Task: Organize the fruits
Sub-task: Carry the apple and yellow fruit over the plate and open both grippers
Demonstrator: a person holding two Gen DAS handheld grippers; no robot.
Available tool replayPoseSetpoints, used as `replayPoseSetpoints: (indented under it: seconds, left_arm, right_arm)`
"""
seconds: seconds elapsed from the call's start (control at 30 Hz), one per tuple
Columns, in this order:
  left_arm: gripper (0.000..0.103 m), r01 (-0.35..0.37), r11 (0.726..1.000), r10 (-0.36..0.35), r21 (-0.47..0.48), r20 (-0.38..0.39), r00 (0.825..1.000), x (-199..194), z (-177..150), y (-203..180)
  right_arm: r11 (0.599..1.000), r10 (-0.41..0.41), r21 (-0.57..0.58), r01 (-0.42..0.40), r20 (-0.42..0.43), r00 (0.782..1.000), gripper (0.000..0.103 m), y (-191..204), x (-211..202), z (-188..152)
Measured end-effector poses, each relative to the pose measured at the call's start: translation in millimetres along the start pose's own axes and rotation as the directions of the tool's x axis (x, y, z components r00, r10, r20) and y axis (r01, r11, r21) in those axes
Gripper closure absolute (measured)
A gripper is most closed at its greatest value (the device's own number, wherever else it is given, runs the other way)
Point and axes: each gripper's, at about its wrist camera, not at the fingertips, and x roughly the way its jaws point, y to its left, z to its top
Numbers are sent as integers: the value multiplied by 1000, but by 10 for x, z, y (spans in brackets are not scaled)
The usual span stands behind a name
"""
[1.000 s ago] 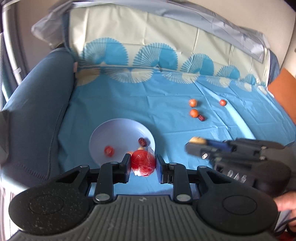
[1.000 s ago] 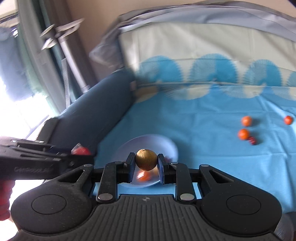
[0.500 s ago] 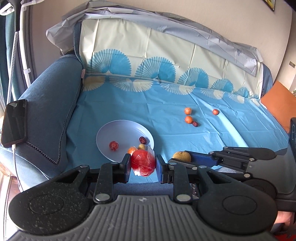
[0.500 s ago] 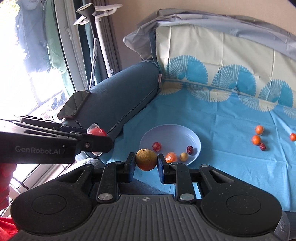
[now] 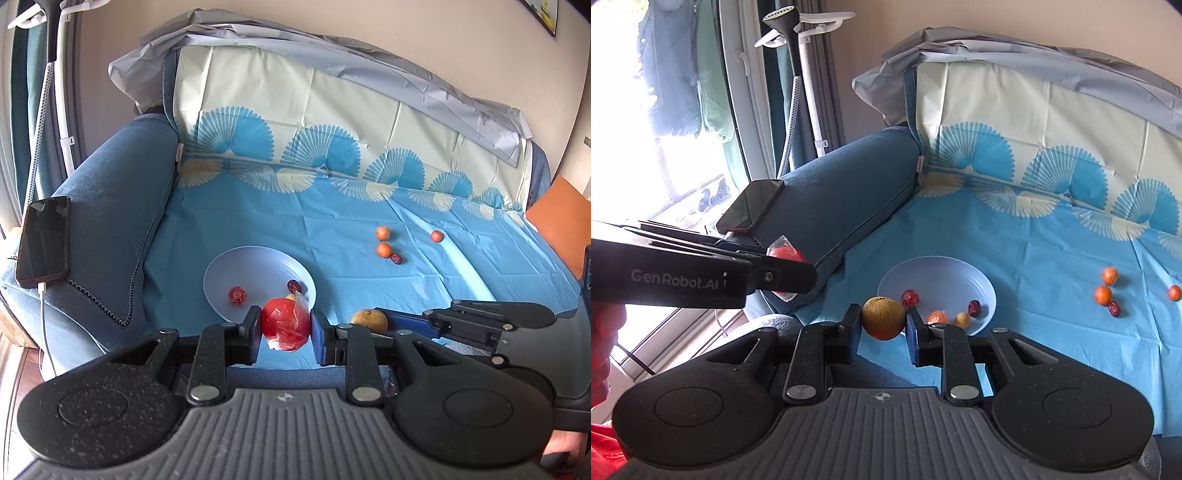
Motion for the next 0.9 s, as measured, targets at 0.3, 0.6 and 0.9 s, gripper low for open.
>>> replayPoseSetpoints:
  seconds: [0.3,0.6,0.9]
  left_arm:
    - [73,-10,999,9,-33,-18,1000,76,24,96]
    - [73,-8,999,7,-44,-31,999,184,51,125]
    - [73,-10,998,7,-58,-48,999,342,96,180]
  right_arm:
    - [1000,-6,3,6,-16,1000,77,-4,51,2]
    - [1000,-5,20,5,-39,999,77,-43,144,14]
    - [999,-6,51,10,-82,997,77,-137,313,-10]
